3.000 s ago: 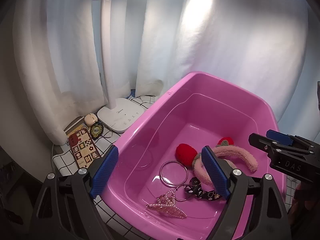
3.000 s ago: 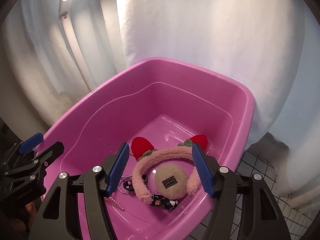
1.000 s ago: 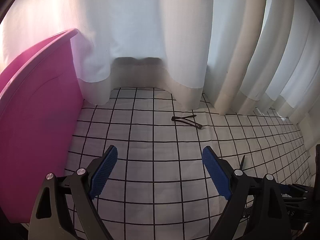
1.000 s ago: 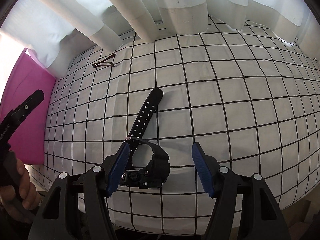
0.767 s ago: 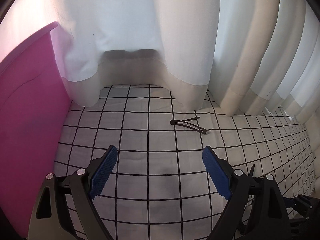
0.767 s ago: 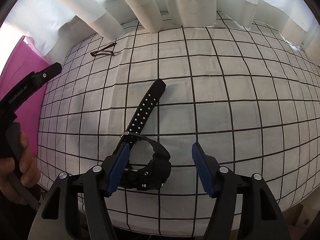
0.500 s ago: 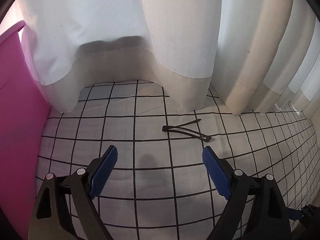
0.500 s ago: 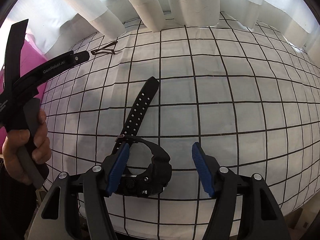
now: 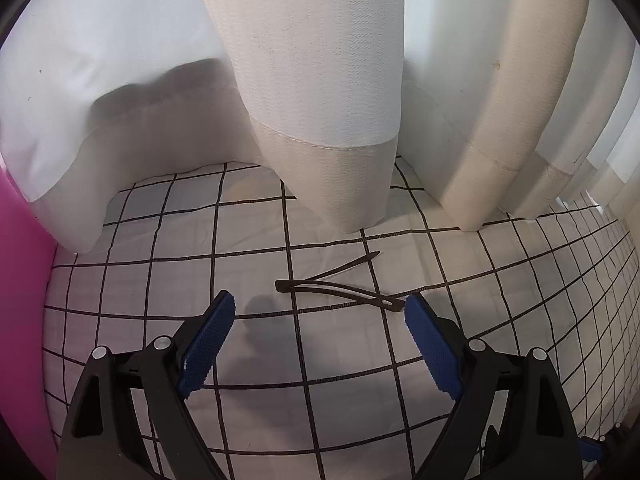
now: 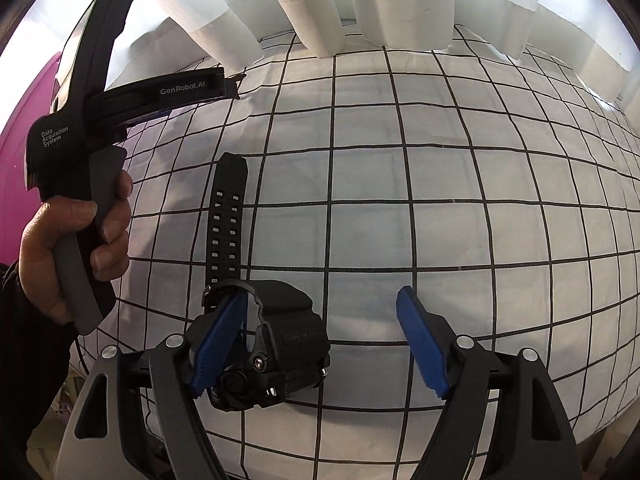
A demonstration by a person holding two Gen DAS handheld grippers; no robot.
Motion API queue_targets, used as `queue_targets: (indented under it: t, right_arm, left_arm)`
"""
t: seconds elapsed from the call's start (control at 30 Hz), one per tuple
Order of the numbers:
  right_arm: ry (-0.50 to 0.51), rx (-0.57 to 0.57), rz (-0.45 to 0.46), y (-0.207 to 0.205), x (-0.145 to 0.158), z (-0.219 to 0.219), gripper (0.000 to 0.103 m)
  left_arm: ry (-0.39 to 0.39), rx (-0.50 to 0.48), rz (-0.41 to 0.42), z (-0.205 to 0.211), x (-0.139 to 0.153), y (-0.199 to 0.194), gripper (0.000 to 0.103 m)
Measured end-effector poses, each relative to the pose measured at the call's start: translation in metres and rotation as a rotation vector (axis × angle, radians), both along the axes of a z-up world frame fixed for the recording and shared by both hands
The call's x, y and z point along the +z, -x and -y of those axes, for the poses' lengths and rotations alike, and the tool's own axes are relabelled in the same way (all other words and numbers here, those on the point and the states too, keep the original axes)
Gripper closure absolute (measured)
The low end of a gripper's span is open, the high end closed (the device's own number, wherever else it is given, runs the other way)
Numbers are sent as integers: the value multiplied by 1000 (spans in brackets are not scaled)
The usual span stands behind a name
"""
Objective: Organize jewelry
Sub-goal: 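Grasp the black watch with the right tool while the left tool grasps the brown hair clip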
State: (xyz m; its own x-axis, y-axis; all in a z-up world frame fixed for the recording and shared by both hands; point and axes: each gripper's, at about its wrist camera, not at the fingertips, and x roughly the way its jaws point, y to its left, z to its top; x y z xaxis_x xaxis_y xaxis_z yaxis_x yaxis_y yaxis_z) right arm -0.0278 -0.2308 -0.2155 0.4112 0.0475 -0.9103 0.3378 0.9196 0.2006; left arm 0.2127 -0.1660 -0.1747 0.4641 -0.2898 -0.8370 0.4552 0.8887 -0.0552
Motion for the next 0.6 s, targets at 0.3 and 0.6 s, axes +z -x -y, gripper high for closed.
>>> queue_targets:
  t: [0.3, 0.6]
  right_arm:
    - [12, 6, 8, 5, 1, -2, 28]
    - [115, 58, -15, 4, -2, -16, 28]
  left_arm:
    - [-28, 27, 21, 19, -9, -19, 13]
    - [-26, 54, 44, 23, -12, -28, 8]
